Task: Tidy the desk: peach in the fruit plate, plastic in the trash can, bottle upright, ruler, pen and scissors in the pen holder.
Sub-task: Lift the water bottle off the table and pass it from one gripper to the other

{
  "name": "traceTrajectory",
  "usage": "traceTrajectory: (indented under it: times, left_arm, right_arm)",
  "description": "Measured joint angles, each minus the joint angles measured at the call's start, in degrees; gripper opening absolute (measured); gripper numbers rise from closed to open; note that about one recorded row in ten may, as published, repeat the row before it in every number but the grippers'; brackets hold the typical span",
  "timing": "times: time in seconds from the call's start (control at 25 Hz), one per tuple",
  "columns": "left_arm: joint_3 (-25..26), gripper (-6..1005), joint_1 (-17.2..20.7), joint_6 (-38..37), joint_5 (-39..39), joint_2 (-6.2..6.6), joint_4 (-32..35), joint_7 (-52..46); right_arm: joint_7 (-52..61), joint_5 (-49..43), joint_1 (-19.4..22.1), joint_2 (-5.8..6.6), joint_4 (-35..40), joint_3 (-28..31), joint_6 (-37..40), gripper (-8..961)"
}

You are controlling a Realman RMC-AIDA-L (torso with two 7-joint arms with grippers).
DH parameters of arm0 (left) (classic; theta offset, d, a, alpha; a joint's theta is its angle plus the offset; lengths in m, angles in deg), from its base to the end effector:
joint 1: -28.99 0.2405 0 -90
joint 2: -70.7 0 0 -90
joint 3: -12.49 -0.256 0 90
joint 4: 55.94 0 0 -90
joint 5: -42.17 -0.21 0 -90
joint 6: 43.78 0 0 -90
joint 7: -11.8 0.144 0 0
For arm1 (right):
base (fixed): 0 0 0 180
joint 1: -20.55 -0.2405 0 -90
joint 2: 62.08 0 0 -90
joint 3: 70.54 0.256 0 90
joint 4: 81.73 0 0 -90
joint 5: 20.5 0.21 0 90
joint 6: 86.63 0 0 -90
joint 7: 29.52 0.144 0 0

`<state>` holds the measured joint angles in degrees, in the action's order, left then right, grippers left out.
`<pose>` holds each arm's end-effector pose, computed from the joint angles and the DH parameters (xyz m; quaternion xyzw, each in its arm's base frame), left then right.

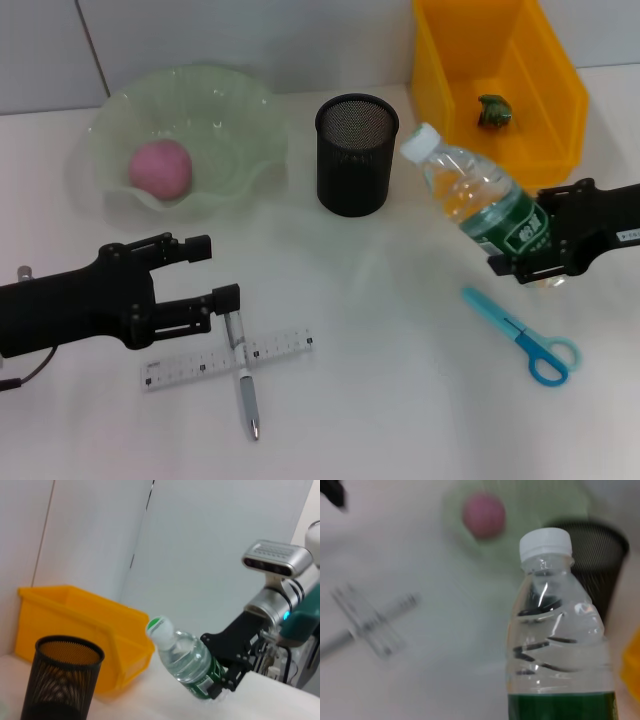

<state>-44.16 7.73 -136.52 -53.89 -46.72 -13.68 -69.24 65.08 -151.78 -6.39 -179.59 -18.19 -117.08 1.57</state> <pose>-0.2564 0.2965 0.0038 -0.9280 -0.2053 -0.2982 0.0881 0.2723 0.3438 0.0606 -0.9612 0.1961 0.0230 0.1925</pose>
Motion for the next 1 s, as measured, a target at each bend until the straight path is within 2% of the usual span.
traceTrajectory:
  times: [0.24,0.52,0.56,0.68,0.76,1.0]
  left_arm:
    - [2.39,804,-0.5,-2.61,0.04,-0.43,0.05,-1.31]
    - [3.5,804,-1.01,-5.44,2.23,-0.6,-0.18,-2.13]
    - [3.56,804,-1.28,-6.18,5.42,-0.72,-0.64,-2.22]
    - [3.57,804,-1.74,-6.18,7.95,-0.88,-1.99,-2.07]
    - [3.57,804,-3.32,-5.9,11.1,-0.97,-6.18,-0.49]
    - [3.56,804,-5.75,-5.26,12.32,-1.13,-10.41,2.19]
  right_arm:
    - [-10.94,14.05,3.48,-0.58,-5.78,0.35,0.1,786]
    - [-21.39,24.49,3.66,-0.78,-15.91,0.34,0.19,788]
    - [-23.75,26.93,3.51,-0.84,-18.59,-0.02,0.22,788]
    - [-25.75,28.63,3.34,-1.18,-20.55,-0.35,0.32,788]
    - [-27.43,29.46,2.73,-1.55,-22.72,-0.4,0.99,789]
    - [-28.91,30.26,0.98,-1.64,-26.78,-0.4,2.76,790]
